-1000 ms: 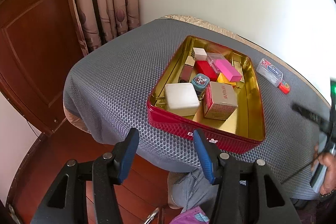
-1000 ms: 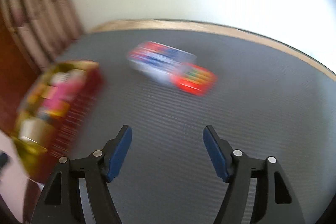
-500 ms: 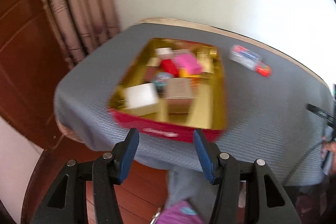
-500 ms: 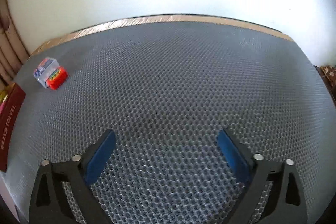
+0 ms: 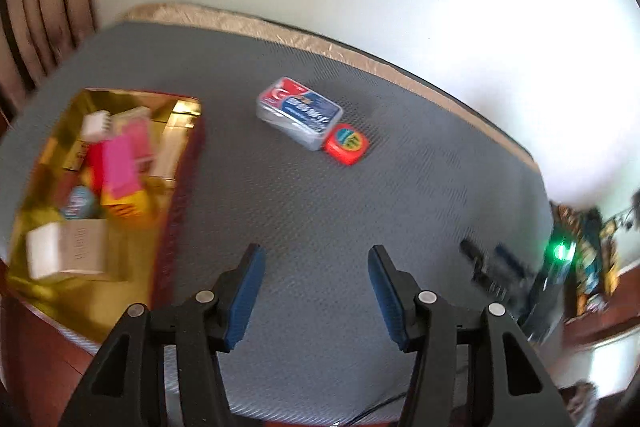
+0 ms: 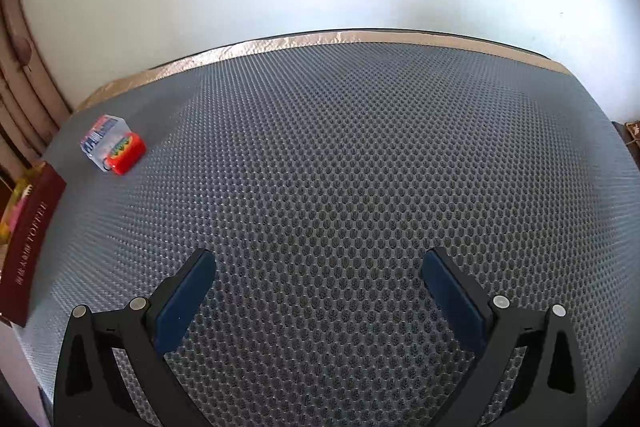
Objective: Organize rigid objects
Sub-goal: 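Reach the left tool to the orange round tape measure and close on it, then lift the tape measure with the left tool while the right tool reaches the floss box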
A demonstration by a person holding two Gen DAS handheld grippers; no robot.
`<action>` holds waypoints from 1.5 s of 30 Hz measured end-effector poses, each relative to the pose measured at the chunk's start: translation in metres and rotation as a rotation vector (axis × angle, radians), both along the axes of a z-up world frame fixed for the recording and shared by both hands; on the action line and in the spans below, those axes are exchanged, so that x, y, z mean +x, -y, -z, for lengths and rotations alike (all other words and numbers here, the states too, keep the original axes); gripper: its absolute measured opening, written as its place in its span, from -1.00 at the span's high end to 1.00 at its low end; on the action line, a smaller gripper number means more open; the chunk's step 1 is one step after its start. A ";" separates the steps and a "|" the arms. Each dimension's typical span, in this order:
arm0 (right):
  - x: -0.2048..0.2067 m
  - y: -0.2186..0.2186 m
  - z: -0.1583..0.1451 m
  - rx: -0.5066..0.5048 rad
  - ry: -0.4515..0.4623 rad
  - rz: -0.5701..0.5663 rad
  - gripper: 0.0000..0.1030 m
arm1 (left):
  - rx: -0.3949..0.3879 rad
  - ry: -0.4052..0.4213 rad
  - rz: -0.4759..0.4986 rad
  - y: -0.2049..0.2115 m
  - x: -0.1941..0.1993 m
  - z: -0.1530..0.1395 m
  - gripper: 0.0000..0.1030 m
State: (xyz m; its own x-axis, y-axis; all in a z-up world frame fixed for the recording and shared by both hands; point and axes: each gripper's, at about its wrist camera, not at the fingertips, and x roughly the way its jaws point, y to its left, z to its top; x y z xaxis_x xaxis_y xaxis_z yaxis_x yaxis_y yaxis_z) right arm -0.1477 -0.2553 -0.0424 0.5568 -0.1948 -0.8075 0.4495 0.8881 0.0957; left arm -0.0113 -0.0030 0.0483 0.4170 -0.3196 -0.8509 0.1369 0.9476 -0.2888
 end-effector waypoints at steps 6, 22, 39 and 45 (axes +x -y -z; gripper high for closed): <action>-0.012 0.006 -0.005 0.044 0.048 -0.023 -1.00 | -0.119 -0.177 -0.004 0.038 0.045 0.032 -0.07; -0.078 0.044 -0.039 0.145 0.207 -0.069 -1.00 | -0.137 -0.299 -0.370 0.074 0.137 0.077 -0.07; -0.108 0.050 -0.056 0.175 0.257 -0.099 -1.00 | 0.160 -0.297 -0.384 0.120 0.188 0.099 -0.19; -0.101 0.050 -0.054 0.183 0.258 -0.084 -1.00 | 0.061 -0.270 -0.379 0.110 0.154 0.094 0.00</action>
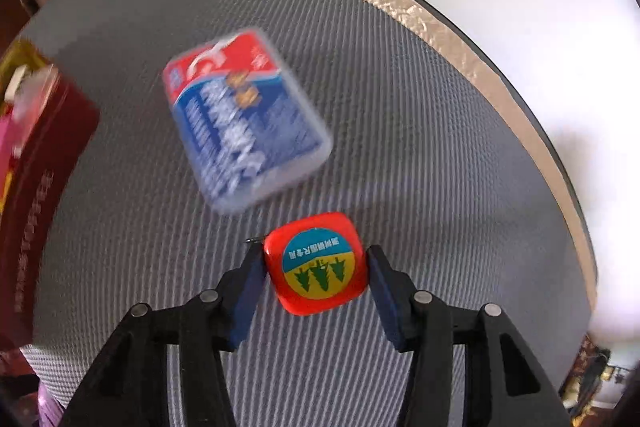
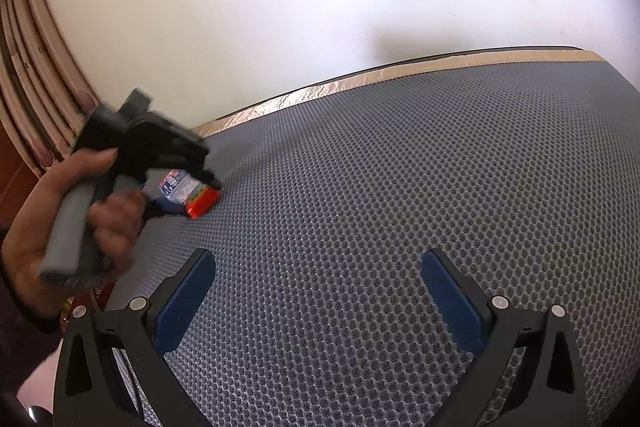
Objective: Organize rigid objects
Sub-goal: 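Lift the tape measure with the left tool while the right tool reaches the floss box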
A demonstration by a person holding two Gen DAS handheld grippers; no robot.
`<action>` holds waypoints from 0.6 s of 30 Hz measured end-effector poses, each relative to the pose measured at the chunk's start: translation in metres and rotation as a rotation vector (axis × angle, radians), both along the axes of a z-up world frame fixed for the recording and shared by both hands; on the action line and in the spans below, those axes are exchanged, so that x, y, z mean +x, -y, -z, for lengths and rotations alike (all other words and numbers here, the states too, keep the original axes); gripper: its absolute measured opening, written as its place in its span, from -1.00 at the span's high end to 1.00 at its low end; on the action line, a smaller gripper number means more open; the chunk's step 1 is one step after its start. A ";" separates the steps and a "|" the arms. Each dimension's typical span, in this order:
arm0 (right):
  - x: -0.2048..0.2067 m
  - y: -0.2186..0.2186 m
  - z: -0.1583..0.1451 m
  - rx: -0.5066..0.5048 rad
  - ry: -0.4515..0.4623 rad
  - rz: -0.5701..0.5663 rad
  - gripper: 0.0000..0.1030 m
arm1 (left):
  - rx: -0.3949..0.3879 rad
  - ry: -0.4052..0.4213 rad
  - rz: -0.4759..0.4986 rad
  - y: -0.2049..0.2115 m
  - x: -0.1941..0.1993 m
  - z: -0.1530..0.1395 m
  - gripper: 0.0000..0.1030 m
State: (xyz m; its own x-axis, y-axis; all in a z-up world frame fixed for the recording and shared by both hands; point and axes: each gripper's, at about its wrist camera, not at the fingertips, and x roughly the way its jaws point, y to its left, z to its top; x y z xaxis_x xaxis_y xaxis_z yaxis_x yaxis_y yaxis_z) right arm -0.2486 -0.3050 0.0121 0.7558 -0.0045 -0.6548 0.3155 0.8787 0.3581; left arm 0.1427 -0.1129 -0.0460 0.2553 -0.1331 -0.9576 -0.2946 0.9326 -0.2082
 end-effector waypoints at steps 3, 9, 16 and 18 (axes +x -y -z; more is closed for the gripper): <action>-0.002 0.002 0.000 0.002 -0.002 0.005 -1.00 | -0.057 0.027 0.043 -0.007 -0.025 -0.001 -0.01; -0.001 0.006 0.000 0.002 -0.013 0.021 -1.00 | -0.096 0.046 0.125 -0.038 -0.091 -0.002 -0.01; 0.015 -0.005 0.006 -0.024 -0.075 0.024 -1.00 | -0.051 0.083 0.170 -0.081 -0.114 -0.001 -0.01; 0.023 -0.009 0.009 -0.040 -0.110 0.017 -1.00 | -0.036 0.095 0.190 -0.088 -0.115 0.001 -0.01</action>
